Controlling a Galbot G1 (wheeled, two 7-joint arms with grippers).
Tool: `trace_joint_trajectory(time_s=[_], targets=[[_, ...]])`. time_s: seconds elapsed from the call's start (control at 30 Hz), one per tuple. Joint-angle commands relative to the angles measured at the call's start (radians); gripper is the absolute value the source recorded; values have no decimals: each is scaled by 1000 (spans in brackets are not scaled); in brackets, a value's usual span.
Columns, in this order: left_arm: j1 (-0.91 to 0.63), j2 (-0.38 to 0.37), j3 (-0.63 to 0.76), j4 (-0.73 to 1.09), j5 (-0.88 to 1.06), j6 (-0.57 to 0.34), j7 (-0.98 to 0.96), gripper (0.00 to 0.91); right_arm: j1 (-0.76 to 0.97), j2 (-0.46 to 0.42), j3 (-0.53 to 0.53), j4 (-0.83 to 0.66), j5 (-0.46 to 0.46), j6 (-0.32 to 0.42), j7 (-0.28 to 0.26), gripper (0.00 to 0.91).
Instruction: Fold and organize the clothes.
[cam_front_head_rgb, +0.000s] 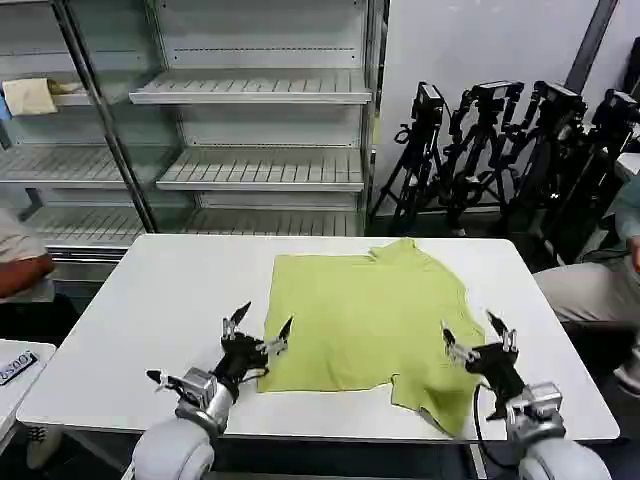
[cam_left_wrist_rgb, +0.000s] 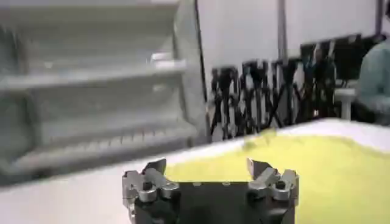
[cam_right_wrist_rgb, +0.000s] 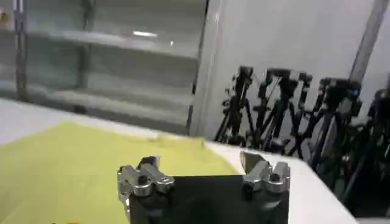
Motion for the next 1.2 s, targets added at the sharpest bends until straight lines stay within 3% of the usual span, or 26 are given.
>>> trace_joint_trajectory(time_s=[0.03, 0.7, 0.73, 0.77, 0.8, 0.83, 0.87, 1.2], targets=[[126, 38, 5, -86, -62, 140, -101, 907, -190, -31, 42, 82, 14, -28, 3, 907], [147, 23, 4, -70, -185, 141, -166, 907, -180, 19, 27, 39, 46, -36, 53, 907], [142, 22, 4, -66, -185, 141, -169, 685, -176, 19, 24, 37, 48, -38, 53, 907], [135, 21, 4, -58, -185, 141, -173, 81, -170, 18, 19, 32, 49, -42, 54, 776], [132, 21, 4, -51, -184, 141, -174, 10, -164, 18, 15, 26, 49, -47, 56, 554], [130, 21, 5, -47, -183, 141, -175, 10, -159, 19, 12, 23, 50, -49, 57, 141], [126, 19, 9, -39, -179, 141, -179, 10, -157, 20, 6, 21, 53, -54, 56, 0], [124, 5, 29, -27, -167, 141, -178, 10, -142, 1, -28, 6, 147, -120, 44, 0]])
